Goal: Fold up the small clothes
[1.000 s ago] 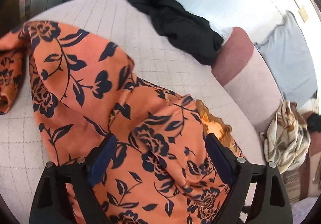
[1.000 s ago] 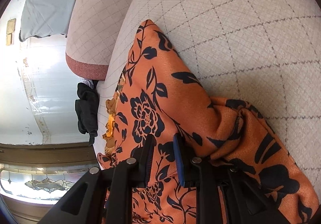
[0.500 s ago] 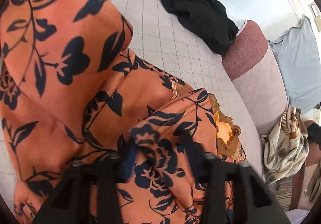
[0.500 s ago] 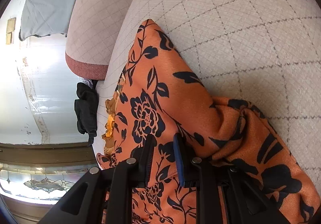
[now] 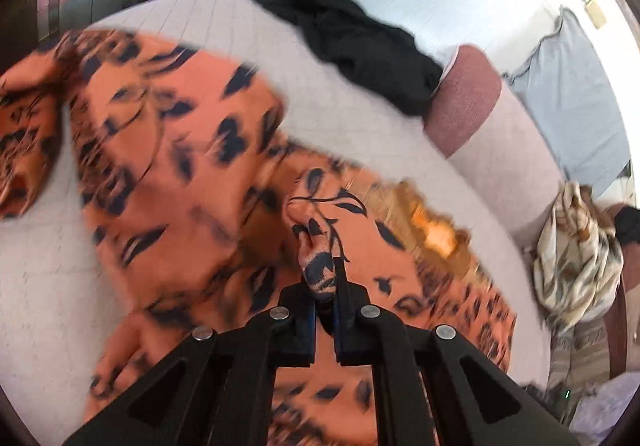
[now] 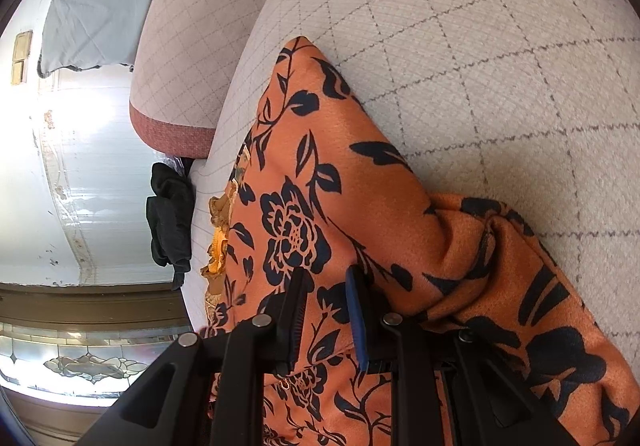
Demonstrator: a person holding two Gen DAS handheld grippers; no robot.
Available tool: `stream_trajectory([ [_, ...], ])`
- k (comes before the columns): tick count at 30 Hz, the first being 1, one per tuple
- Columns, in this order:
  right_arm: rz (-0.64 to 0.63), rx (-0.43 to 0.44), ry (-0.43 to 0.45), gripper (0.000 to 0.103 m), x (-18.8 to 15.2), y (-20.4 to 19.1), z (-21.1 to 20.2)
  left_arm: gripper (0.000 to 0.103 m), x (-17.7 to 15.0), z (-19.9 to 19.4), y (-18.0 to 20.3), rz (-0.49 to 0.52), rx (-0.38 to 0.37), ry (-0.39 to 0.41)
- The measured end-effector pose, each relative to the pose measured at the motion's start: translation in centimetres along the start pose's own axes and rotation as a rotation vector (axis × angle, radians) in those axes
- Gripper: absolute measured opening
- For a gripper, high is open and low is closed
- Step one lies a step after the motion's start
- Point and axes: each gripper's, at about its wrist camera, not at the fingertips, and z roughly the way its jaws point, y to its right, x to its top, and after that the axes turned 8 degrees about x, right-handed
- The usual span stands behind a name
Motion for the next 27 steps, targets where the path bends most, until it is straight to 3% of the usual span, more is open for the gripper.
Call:
stream_trajectory([
  [3, 0.006, 0.004, -0.002, 0.023, 0.0, 0.1, 0.0, 0.01, -1.7, 0.0, -1.5, 0.056, 0.051, -0.085],
  [5, 0.008, 0.006, -0.005, 0.023, 0.1, 0.2, 0.0, 0.014, -2.2, -0.8, -2.7, 0.051, 0.031, -0.108],
  [7, 0.007, 0.008, -0.007, 0.023, 0.2, 0.2, 0.0, 0.016, -2.1, -2.6, -4.3, 0.055, 0.048, -0.079],
  [10, 0.008, 0.014, -0.008, 0.023, 0.3, 0.5, -0.2, 0.023, -0.9, -6.3, -7.3, 0.07, 0.136, 0.03],
  [12, 0.008, 0.016, -0.008, 0.023, 0.4, 0.6, -0.3, 0.037, 0.8, -8.5, -10.5, 0.016, 0.181, 0.079],
  [16, 0.003, 0.011, -0.003, 0.023, 0.2, 0.6, -0.4, 0.042, 3.6, -11.4, -17.6, -0.168, 0.256, 0.146],
  [18, -0.002, 0.005, 0.002, 0.023, 0.1, 0.4, -0.5, 0.057, 4.3, -12.0, -20.5, -0.223, 0.292, 0.143],
  [22, -0.01, -0.009, 0.011, 0.023, -0.3, -0.1, -0.2, 0.062, 3.8, -11.6, -24.3, -0.362, 0.232, 0.1],
  [24, -0.012, -0.014, 0.017, 0.023, -0.4, -0.2, -0.1, 0.069, 3.3, -10.7, -24.3, -0.38, 0.221, 0.082],
  [27, -0.015, -0.021, 0.031, 0.023, -0.7, -0.5, 0.1, 0.07, 3.1, -8.5, -23.6, -0.379, 0.207, 0.034],
])
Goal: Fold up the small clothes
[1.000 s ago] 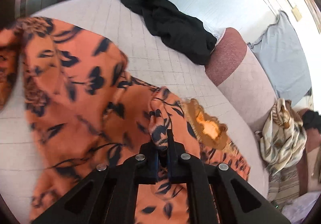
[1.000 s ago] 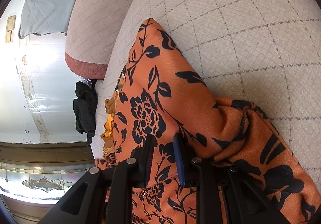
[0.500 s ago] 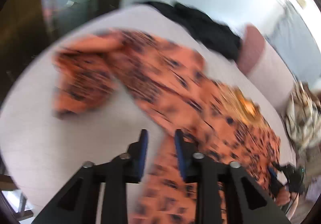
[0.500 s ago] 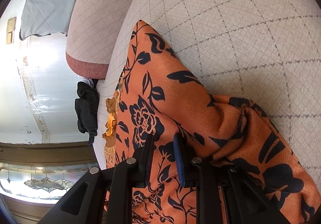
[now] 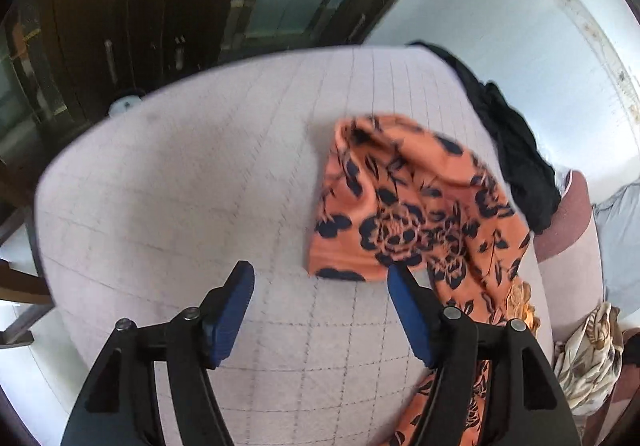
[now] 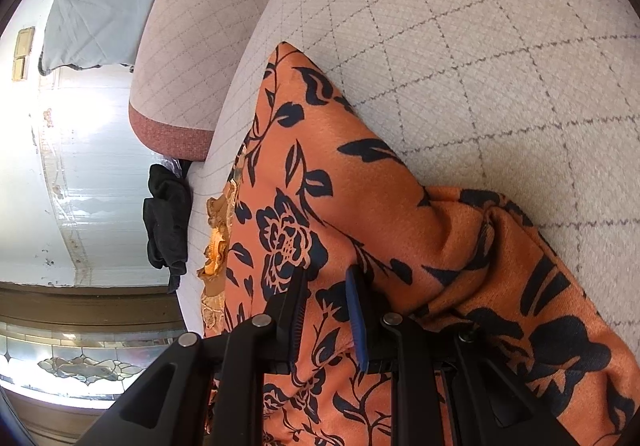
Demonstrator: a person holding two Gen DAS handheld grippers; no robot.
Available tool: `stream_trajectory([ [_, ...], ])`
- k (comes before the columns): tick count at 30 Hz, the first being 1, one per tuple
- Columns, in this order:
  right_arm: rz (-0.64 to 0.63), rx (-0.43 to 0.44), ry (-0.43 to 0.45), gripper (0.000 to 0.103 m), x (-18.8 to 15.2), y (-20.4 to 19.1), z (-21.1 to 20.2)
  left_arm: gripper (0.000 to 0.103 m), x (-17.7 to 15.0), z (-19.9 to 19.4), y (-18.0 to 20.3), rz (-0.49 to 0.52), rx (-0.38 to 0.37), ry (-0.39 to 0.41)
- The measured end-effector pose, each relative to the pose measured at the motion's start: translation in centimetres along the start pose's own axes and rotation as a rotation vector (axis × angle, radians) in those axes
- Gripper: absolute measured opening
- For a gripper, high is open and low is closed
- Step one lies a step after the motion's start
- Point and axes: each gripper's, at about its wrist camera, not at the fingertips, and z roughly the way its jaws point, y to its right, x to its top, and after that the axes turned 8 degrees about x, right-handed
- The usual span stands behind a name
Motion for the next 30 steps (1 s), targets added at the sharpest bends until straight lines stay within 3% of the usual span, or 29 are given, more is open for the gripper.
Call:
stream_trajectory([
  [8, -0.014, -0.01, 0.003, 0.024, -0.1, -0.3, 0.3, 0.068, 1.4, 2.8, 1.8, -0.012, -0.003, -0.002],
  [9, -0.016, -0.013, 0.003, 0.024, -0.1, -0.4, 0.4, 0.043, 1.4, 3.0, 2.2, 0.016, 0.01, 0.007],
  [11, -0.019, -0.017, 0.003, 0.024, -0.1, -0.5, 0.4, 0.008, 1.3, 3.7, 3.6, 0.106, 0.06, -0.005],
  [14, -0.02, -0.019, 0.001, 0.024, -0.2, -0.5, 0.4, 0.005, 1.1, 2.5, 5.6, 0.222, 0.13, 0.062],
  [17, -0.011, -0.013, -0.006, 0.024, 0.0, -0.5, 0.5, 0.005, 1.6, -1.5, 8.3, 0.326, 0.137, 0.186],
  [20, -0.002, -0.01, -0.011, 0.024, 0.1, -0.3, 0.5, 0.005, 1.7, -7.5, 12.9, 0.493, 0.117, 0.317],
  [25, -0.052, -0.063, -0.015, 0.024, -0.2, -1.3, 0.2, 0.005, -0.3, -16.3, 21.4, 0.673, -0.042, 0.302],
  [30, -0.138, -0.114, -0.013, 0.026, -0.9, -2.8, 0.1, 0.005, -5.6, -20.5, 29.8, 0.816, -0.202, 0.153],
])
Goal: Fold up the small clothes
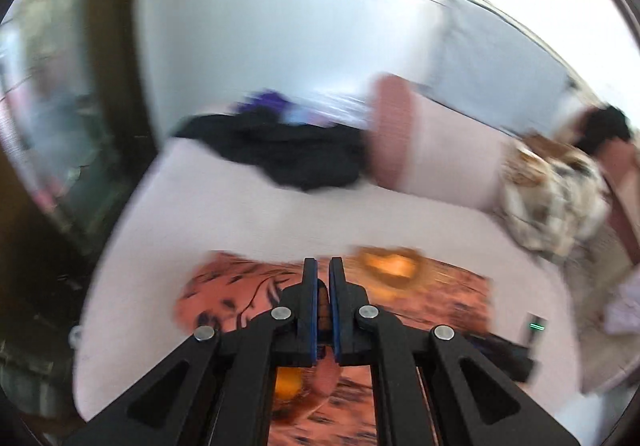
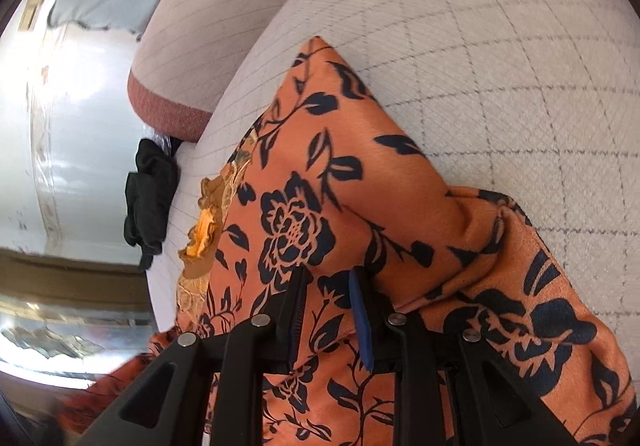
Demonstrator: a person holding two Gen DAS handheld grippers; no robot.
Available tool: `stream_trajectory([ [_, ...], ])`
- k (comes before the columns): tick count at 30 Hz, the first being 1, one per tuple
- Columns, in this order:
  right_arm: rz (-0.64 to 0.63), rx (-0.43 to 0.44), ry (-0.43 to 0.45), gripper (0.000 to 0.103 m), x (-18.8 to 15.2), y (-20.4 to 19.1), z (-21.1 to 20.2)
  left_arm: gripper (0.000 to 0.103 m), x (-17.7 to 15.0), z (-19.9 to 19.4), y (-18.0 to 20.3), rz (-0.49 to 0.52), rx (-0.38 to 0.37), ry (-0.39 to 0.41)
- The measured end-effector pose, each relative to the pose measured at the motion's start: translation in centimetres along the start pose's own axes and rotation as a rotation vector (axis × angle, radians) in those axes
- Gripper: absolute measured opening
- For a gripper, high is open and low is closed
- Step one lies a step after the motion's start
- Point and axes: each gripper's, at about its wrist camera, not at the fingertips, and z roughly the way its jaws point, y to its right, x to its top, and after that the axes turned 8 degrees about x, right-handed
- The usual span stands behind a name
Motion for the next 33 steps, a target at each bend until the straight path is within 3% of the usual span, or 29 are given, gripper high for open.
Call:
stream_trajectory([
  [4, -0.04, 0.056, -0.007, 0.026, -0.1, -0.9, -0.5, 0.005, 0.4, 1.5, 8.7, 0.041, -0.186, -0.115],
  [7, -0.065, 0.169, -0.013, 0.032, 0.1, -1.7, -1.1, 0.005, 0.2, 3.2, 13.7, 0.032, -0.317, -0.177],
  [9, -0.043, 0.281, -0.011, 0.063, 0.2, -1.7, -1.7, 0.005, 0.0, 3.8, 16.3, 0.056, -0.35, -0.182],
  [10, -0.026, 0.321, -0.005, 0.084, 0.3, -1.6, -1.9, 0.005, -0.2, 3.9, 17.1, 0.066, -0.368, -0.173],
  [13, 0.005, 0.428, 0.024, 0.085, 0.7, -1.3, -3.1, 0.005, -0.5, 3.4, 17.2, 0.086, -0.365, -0.13],
  [16, -0.013, 0.391, -0.03, 0.085, 1.3, -1.4, -2.5, 0.006, -0.7, 4.5, 15.3, 0.075, -0.298, -0.102],
  [18, -0.018, 0.359, -0.115, 0.085, 1.4, -1.2, -1.1, 0.007, -1.4, 5.5, 12.6, 0.052, -0.231, -0.093],
  [21, -0.042, 0.355, -0.239, 0.08, 1.0, -1.2, 0.3, 0.01, -3.8, 7.2, 6.5, 0.002, -0.076, -0.07],
  [22, -0.057, 0.347, -0.264, 0.072, 0.8, -1.4, 0.6, 0.01, -4.6, 7.7, 5.1, -0.01, -0.04, -0.068],
  [24, -0.143, 0.273, -0.325, 0.066, 0.0, -2.2, 1.0, 0.01, -7.1, 9.1, 1.0, -0.062, 0.052, -0.072],
  [30, -0.307, 0.088, -0.394, 0.049, -3.1, -3.0, 2.4, 0.01, -13.2, 12.0, -7.1, -0.269, 0.169, -0.08],
  [32, -0.409, 0.021, -0.385, 0.025, -4.3, -3.9, 2.6, 0.01, -14.6, 12.6, -8.3, -0.339, 0.177, -0.073],
  [33, -0.473, -0.014, -0.378, 0.02, -5.1, -4.5, 2.7, 0.01, -15.4, 13.0, -8.8, -0.381, 0.178, -0.068],
])
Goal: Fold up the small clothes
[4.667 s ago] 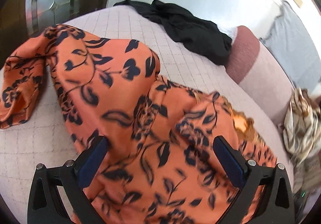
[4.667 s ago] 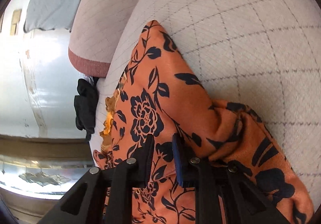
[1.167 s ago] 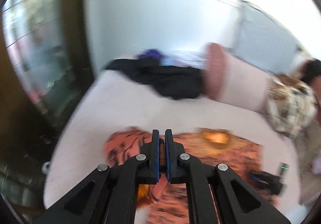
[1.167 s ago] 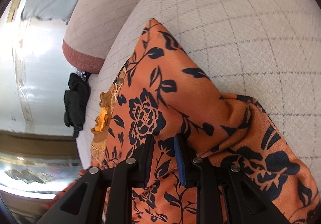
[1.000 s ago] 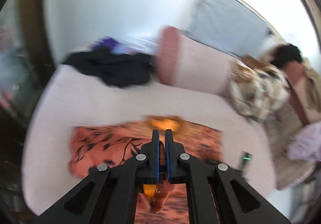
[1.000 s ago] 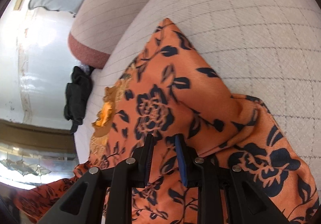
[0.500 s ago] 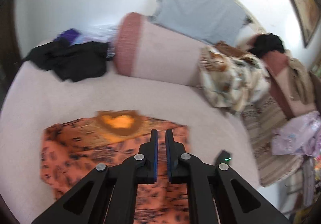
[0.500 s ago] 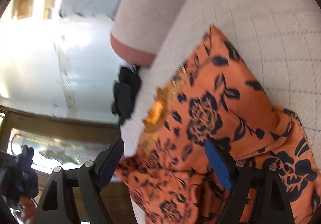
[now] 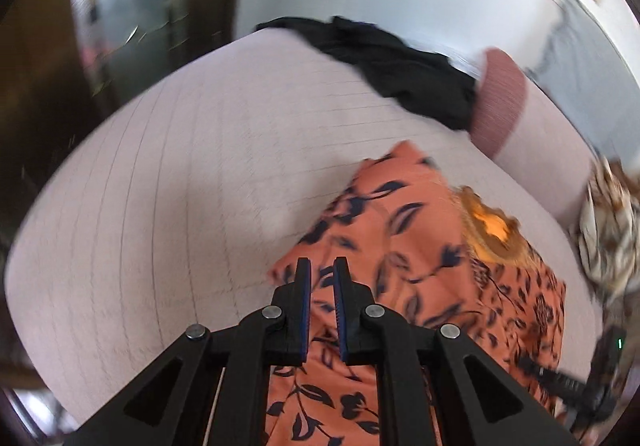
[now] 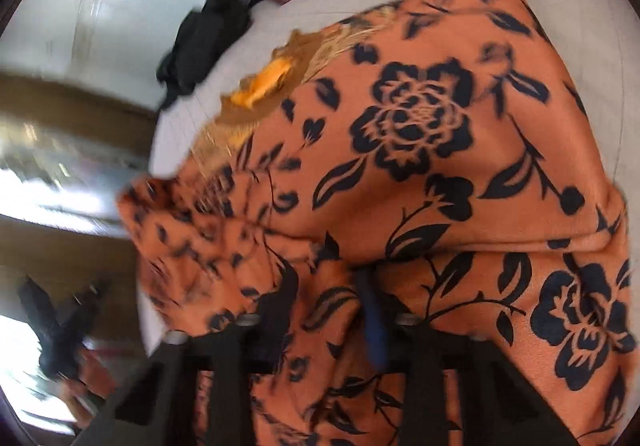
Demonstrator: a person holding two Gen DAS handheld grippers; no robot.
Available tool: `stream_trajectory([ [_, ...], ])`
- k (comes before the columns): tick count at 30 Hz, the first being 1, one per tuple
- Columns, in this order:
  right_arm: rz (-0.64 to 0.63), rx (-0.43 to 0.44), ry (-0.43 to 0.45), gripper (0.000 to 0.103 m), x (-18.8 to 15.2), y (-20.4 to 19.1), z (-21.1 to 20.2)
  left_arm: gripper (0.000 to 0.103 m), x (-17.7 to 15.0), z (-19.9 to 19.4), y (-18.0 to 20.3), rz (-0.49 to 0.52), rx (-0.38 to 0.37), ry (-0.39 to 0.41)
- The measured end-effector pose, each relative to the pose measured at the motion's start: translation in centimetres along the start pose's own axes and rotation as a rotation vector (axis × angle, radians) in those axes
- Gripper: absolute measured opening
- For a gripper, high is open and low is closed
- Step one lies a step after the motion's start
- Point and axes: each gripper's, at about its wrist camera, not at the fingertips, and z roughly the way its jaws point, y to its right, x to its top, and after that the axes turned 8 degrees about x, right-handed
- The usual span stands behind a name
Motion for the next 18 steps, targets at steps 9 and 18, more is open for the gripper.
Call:
stream_trajectory([
  [9, -0.159, -0.255, 0.412, 0.006, -1.0, -2.7, -8.3, 0.028, -2.1, 0.9, -0.3, -0.066, 0.043, 0.2],
  [18, -0.022, -0.288, 0.59, 0.007, 4.5, 3.7, -9.2, 0.037, -2.7, 3.2, 4.4, 0.065, -0.023, 0.162],
])
